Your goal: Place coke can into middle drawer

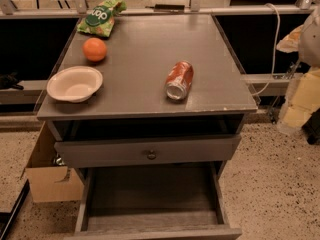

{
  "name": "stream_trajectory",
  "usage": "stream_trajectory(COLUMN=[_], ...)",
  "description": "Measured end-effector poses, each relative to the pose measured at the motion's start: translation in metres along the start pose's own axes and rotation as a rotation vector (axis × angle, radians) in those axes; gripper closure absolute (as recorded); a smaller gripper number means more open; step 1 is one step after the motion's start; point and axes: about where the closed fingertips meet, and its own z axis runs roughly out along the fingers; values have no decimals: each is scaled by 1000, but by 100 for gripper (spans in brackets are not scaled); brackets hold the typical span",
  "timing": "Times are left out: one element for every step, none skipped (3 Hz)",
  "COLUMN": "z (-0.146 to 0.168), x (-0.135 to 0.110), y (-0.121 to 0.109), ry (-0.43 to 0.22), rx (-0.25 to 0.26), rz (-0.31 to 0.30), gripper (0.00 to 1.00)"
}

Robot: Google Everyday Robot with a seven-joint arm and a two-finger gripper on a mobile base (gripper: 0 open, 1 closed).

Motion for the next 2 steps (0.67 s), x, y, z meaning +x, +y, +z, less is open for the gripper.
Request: stream_trajectory(z=[-5,-13], x=[1,-2], y=[-2,-12], ry=[-7,-2], rx=[18,49], rz=[-2,-28], gripper=[0,0])
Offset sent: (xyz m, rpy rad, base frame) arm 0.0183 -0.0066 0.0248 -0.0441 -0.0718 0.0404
